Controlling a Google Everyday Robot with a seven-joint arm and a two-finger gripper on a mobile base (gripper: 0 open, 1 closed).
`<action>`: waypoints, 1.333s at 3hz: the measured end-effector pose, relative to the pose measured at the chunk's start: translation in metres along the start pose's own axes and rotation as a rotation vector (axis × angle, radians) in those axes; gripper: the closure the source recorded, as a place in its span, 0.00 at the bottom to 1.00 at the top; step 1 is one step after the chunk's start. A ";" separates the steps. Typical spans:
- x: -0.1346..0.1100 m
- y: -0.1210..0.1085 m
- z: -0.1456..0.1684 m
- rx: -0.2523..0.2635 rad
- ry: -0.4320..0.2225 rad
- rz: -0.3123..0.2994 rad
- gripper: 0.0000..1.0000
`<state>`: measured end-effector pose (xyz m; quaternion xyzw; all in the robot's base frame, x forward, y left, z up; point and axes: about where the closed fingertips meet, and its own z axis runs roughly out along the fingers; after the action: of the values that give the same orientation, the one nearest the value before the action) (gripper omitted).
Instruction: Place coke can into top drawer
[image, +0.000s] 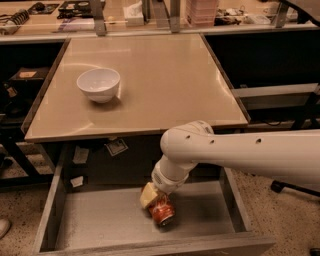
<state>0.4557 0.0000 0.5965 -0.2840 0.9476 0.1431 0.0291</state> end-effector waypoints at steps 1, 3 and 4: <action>0.000 0.000 0.000 0.000 0.000 0.000 0.58; 0.000 0.000 0.000 0.000 0.000 0.000 0.12; 0.000 0.000 0.000 0.000 0.000 0.000 0.00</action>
Offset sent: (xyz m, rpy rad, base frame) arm 0.0000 0.0000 0.0000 0.0000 0.0000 0.0000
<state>0.4556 0.0000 0.5964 -0.2840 0.9476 0.1431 0.0291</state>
